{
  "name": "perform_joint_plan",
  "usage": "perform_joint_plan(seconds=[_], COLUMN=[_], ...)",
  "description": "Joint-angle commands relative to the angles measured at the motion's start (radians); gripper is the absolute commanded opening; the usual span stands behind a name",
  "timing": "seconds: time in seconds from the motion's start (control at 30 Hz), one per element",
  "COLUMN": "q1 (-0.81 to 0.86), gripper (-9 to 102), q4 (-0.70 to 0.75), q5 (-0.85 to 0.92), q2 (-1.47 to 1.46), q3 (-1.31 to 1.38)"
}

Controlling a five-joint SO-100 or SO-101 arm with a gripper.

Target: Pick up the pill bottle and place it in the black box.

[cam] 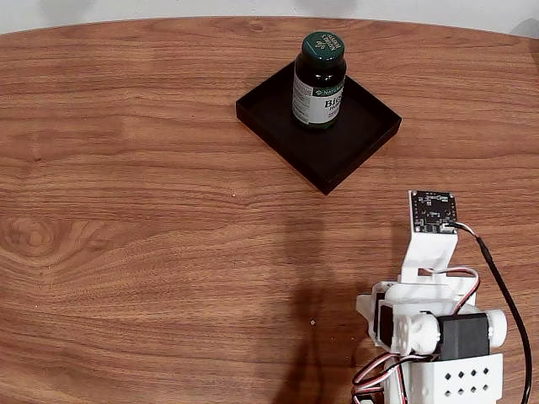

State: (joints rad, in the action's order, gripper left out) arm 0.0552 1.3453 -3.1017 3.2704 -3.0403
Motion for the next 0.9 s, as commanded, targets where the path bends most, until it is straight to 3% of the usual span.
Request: perform_joint_plan(seconds=[0.0,0.87], q1=[0.005,0.006], gripper=[8,5], q4=[0.146,0.16], q5=[0.017,0.083], q2=[0.0,0.051], q3=[0.012,0.011])
